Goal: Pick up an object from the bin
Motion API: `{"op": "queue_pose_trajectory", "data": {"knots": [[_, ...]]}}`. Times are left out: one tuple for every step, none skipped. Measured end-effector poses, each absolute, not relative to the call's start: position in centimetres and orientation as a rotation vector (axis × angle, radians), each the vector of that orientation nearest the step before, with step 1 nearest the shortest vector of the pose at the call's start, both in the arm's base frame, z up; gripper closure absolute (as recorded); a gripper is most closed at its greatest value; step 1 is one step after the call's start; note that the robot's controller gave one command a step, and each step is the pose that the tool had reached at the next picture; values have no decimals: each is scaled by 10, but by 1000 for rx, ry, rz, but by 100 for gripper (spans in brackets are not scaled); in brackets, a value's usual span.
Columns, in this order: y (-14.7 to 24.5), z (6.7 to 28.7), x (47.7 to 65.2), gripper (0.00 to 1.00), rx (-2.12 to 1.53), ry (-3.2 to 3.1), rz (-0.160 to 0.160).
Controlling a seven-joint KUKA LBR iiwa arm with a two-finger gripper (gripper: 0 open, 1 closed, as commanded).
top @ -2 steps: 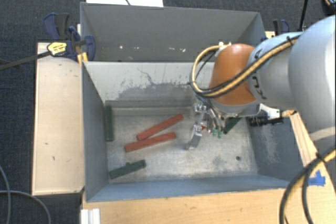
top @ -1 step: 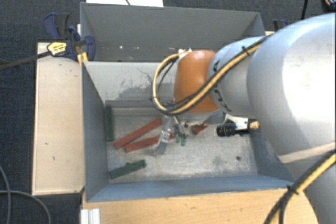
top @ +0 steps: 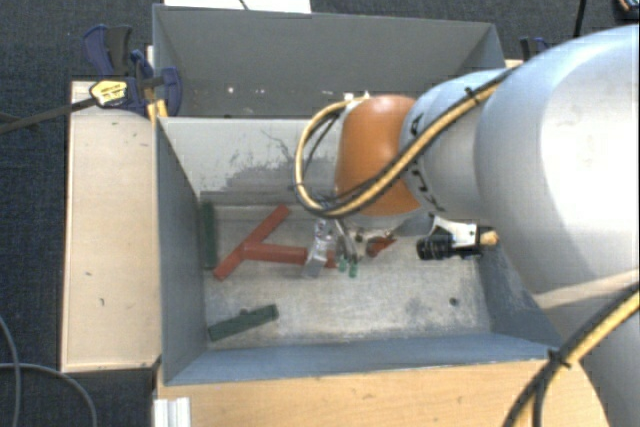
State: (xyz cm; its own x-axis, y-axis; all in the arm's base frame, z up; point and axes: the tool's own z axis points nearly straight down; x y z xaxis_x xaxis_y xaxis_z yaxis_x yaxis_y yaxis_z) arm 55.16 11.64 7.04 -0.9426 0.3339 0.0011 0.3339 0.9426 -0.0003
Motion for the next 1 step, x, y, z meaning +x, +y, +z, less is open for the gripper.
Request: {"op": "queue_pose_trajectory", "data": {"knots": [[187, 227, 535, 100, -555, -3101, -10]]}}
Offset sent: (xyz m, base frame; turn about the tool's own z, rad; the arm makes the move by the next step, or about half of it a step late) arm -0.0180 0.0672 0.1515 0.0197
